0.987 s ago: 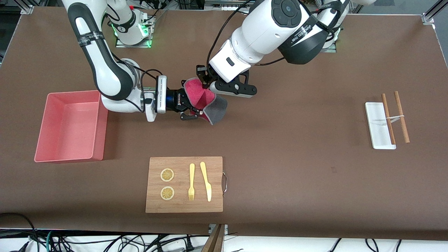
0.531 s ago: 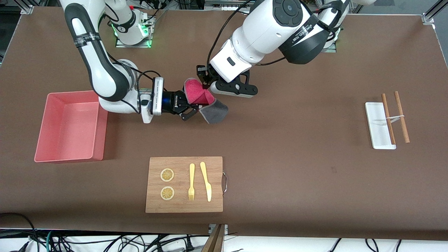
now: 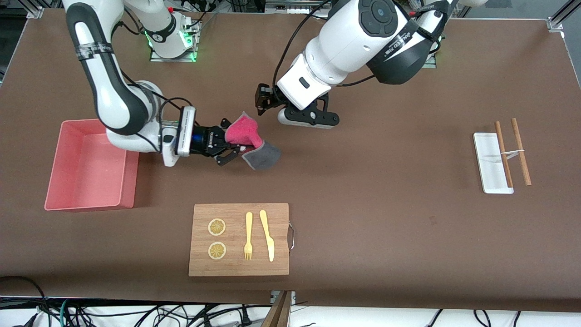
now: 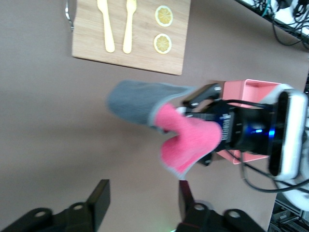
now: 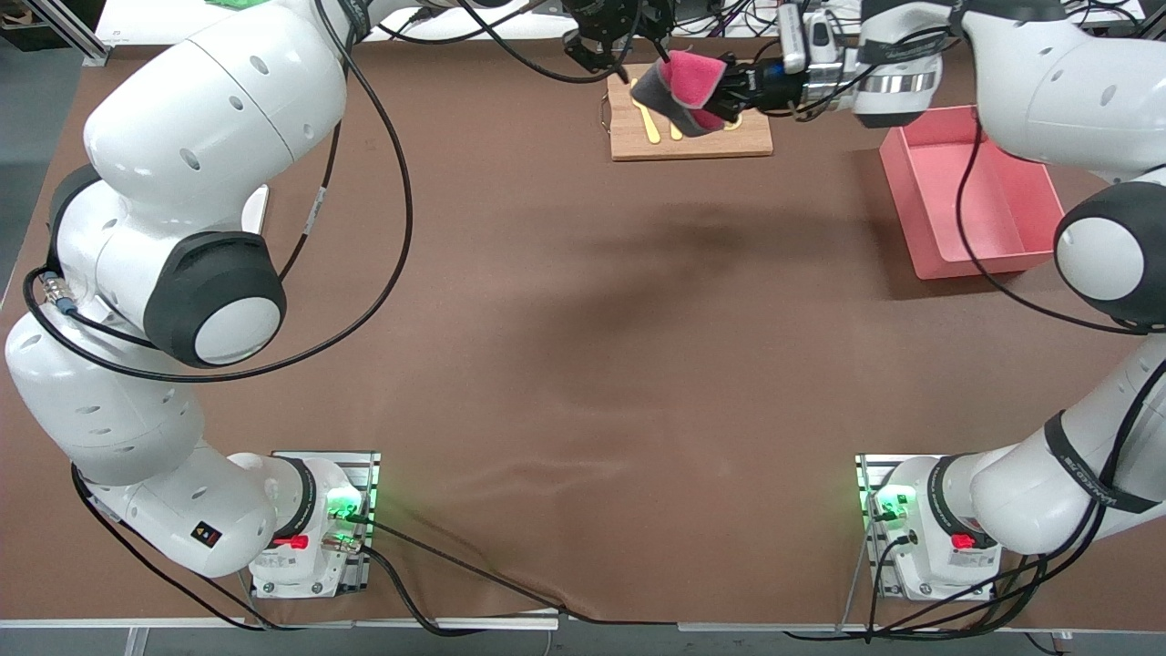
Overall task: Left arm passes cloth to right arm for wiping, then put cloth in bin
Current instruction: 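Grasp the cloth with the right gripper and release the left gripper, then lower the cloth with the right gripper while the left gripper withdraws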
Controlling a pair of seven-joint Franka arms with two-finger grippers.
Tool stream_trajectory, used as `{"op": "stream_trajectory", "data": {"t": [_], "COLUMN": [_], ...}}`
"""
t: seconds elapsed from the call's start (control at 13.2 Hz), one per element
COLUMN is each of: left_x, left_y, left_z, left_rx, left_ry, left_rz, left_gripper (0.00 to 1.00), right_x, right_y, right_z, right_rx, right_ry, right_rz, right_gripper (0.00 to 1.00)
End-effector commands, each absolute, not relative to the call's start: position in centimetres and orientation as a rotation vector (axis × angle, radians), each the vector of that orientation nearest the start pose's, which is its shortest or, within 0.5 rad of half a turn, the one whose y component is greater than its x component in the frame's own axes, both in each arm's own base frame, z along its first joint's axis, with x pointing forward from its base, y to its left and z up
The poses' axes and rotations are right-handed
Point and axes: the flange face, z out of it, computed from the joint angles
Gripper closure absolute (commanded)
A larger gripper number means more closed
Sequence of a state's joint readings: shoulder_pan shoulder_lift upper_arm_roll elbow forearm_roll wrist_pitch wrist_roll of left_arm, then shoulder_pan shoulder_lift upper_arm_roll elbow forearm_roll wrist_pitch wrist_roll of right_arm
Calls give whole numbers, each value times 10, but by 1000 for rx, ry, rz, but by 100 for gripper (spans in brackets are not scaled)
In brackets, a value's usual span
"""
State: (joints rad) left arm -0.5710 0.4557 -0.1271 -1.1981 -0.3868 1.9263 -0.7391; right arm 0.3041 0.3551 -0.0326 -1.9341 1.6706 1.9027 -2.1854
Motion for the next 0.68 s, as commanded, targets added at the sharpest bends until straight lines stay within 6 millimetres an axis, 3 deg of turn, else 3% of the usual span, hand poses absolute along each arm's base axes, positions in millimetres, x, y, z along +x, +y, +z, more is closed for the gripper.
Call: {"op": "stream_trajectory", "data": {"t": [0.0,0.23,0.38,0.61], "left_x": [553,567,588,602], "left_y": [-425,-375,-318,-244], "left_z": [577,566,570,581], "left_rx": [2745,2967,3054,3097], "left_ry": [193,20,-55,-182], "left_rz": [-84,-63,-55,-75], "left_gripper": [0,0,0,0], "right_x": [585,576,568,557], "right_y": [185,156,135,118], "right_z": [368,389,398,417], "right_rx": [-1485,-1570,-1658,-1825], "right_ry": [-1321,-1389,-1412,-1401], "right_rz": [-1019,-817,-679,-459], "right_gripper": [100,100,100,100]}}
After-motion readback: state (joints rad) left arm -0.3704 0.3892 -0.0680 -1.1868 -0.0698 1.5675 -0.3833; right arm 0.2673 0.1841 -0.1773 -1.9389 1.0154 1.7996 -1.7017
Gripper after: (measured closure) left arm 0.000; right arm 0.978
